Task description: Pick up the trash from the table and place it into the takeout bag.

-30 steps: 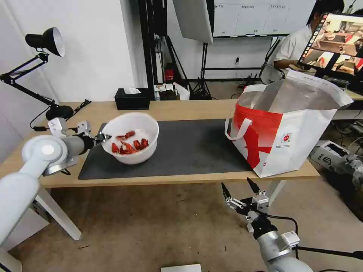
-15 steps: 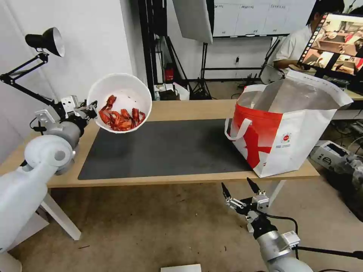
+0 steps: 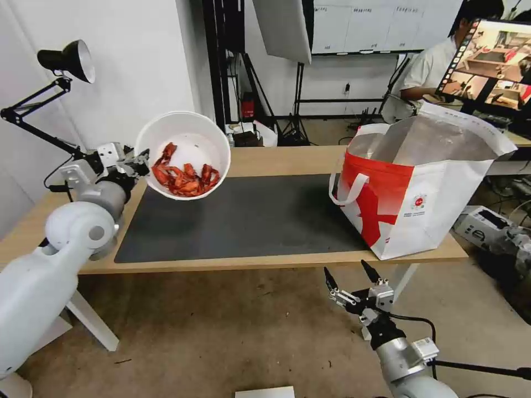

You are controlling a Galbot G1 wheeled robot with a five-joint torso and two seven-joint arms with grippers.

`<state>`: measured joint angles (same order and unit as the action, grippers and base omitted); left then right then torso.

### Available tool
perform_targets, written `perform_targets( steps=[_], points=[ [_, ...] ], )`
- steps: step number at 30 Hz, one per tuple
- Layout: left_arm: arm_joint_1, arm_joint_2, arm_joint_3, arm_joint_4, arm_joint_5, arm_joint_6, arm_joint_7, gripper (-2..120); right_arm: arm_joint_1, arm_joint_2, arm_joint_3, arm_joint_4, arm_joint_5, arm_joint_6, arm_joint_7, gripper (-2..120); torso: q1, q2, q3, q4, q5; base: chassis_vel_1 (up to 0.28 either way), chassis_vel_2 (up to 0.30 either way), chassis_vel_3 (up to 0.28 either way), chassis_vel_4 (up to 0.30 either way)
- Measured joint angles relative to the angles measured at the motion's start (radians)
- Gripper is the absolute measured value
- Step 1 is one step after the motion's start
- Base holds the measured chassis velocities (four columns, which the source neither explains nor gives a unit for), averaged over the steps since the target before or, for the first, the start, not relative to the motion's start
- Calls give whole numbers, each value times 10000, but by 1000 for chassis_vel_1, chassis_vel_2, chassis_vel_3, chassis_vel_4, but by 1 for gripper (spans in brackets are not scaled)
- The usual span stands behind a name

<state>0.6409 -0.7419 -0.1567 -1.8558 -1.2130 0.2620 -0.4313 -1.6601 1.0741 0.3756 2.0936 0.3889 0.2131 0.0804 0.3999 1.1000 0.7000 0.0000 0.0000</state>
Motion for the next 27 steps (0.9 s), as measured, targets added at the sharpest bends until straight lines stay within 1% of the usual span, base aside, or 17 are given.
perform_targets(
  steps=[1,2,4,5,8,9,11,12,13,15,16,19,20,22,23,25,27],
  points=[
    [-295,-101,294,45,-22,29,3,0,0,-1,0,0,0,0,0,100,0,0,0,-1,0,0,0,0,0],
    [-295,-101,294,45,-22,29,3,0,0,-1,0,0,0,0,0,100,0,0,0,-1,0,0,0,0,0],
    [-1216,-442,1096,244,-124,79,-29,0,0,0,0,0,0,0,-1,100,0,0,0,-1,2,0,0,0,0],
    [-1216,-442,1096,244,-124,79,-29,0,0,0,0,0,0,0,-1,100,0,0,0,-1,2,0,0,0,0],
    [-2729,-1086,2362,682,-370,127,-230,0,1,-2,0,0,0,0,-1,100,0,0,1,3,3,0,0,0,0],
    [-2729,-1086,2362,682,-370,127,-230,0,1,-2,0,0,0,0,-1,100,0,0,1,3,3,0,0,0,0],
    [-3844,-1643,3262,1046,-651,134,-481,0,1,-1,0,0,0,-1,-1,100,2,-1,1,-4,5,0,0,0,0],
    [-3844,-1643,3262,1046,-651,134,-481,0,1,-1,0,0,0,-1,-1,100,2,-1,1,-4,5,0,0,0,0],
    [-4316,-1911,3667,1258,-797,139,-596,0,0,-1,1,0,0,0,0,100,1,-1,0,-5,9,0,0,0,0],
    [-5181,-2480,4314,1690,-1015,149,-765,0,0,-1,0,0,0,0,-1,100,2,-1,1,0,1,0,0,0,0],
    [-5181,-2480,4314,1690,-1015,149,-765,0,0,-1,0,0,0,0,-1,100,2,-1,1,0,1,0,0,0,0],
    [-6513,-3451,5002,2415,-1343,148,-980,0,1,-2,1,1,0,0,-1,100,2,-1,0,-2,3,0,0,0,0],
    [-6513,-3451,5002,2415,-1343,148,-980,0,1,-2,1,1,0,0,-1,100,2,-1,0,-2,3,0,0,0,0],
    [-7350,-4330,5362,3019,-1495,149,-1084,0,1,-2,0,1,0,0,-1,100,1,-1,0,-2,7,0,0,0,0],
    [-7350,-4330,5362,3019,-1495,149,-1084,0,1,-2,0,1,0,0,-1,100,1,-1,0,-2,7,0,0,0,0],
    [-7804,-5066,5592,3546,-1528,156,-1153,0,1,-2,0,1,0,0,0,100,2,-1,0,0,5,0,0,0,0],
    [-7870,-5215,5632,3640,-1527,156,-1152,0,1,-1,0,1,0,-1,-1,100,2,-1,0,1,5,0,0,0,0]
  ],
)
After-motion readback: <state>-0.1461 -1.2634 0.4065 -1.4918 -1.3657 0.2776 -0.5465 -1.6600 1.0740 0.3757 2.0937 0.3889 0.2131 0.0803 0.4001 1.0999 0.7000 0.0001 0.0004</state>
